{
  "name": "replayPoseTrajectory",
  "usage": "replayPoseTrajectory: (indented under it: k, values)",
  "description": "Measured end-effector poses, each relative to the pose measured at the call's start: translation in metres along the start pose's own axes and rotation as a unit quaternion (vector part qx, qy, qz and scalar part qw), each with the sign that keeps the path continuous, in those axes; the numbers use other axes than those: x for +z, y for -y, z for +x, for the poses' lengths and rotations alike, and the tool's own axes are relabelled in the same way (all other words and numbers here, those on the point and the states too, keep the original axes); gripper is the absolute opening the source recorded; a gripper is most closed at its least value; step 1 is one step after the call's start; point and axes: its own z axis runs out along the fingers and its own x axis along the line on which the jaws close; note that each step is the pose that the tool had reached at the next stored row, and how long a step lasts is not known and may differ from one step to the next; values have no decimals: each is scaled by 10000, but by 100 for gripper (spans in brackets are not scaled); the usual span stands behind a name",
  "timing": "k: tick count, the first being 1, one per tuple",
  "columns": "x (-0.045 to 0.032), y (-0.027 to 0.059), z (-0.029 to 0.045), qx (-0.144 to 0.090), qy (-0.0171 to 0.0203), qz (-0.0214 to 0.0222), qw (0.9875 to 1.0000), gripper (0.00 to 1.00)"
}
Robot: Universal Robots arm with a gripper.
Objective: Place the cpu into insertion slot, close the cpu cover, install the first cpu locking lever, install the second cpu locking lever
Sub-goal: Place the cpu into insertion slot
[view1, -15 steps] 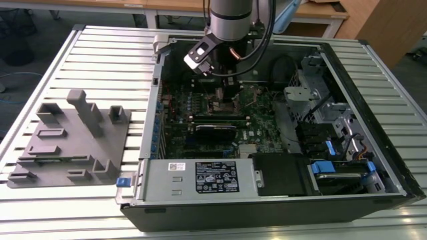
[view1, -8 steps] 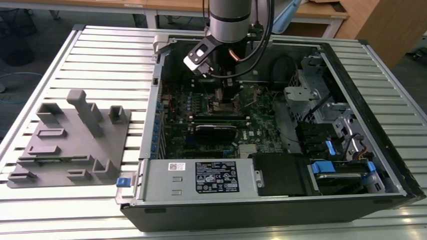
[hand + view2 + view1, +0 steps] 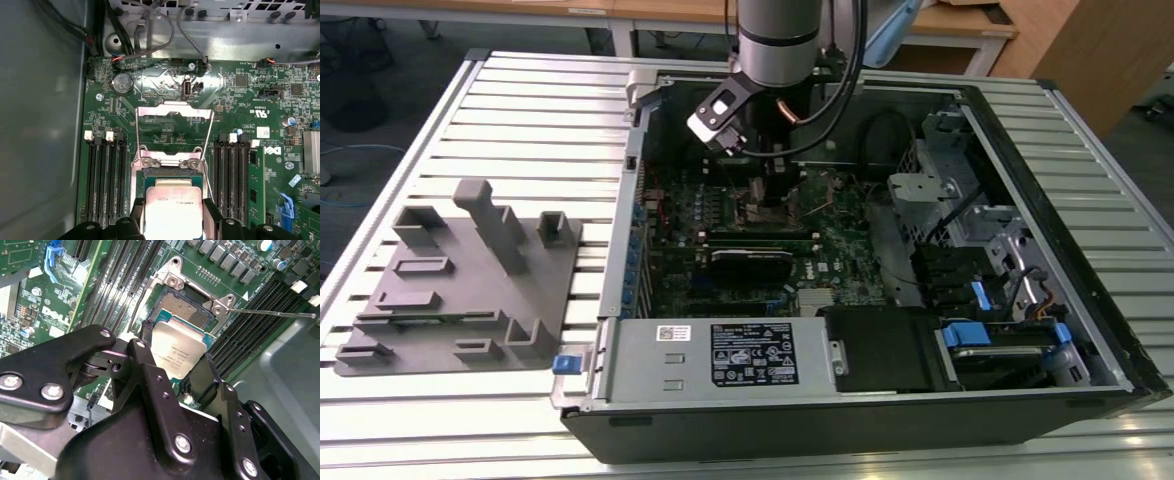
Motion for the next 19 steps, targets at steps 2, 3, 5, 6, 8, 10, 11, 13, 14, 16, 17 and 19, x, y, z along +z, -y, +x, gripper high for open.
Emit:
replayPoseTrajectory:
  k: [2,3,5,6,8,10,11,13,14,16,17,19]
  values:
    - [6,1,5,-2,-2,-2,10000,54]
    - [11,2,6,-3,-2,-1,10000,54]
    - [17,3,6,-4,0,0,10000,54]
    - [17,3,6,-3,0,0,10000,54]
    - [17,3,6,-3,0,0,10000,54]
    - [18,3,6,-3,-1,0,10000,54]
    - [19,3,6,-3,-1,0,10000,54]
    - [24,3,7,-3,-2,-2,10000,54]
    - [34,5,7,-3,-3,-2,10000,54]
    - [63,8,7,-3,-1,-1,10000,54]
    - [76,9,7,-3,-1,-1,10000,54]
    - [88,10,7,-3,-1,0,10000,54]
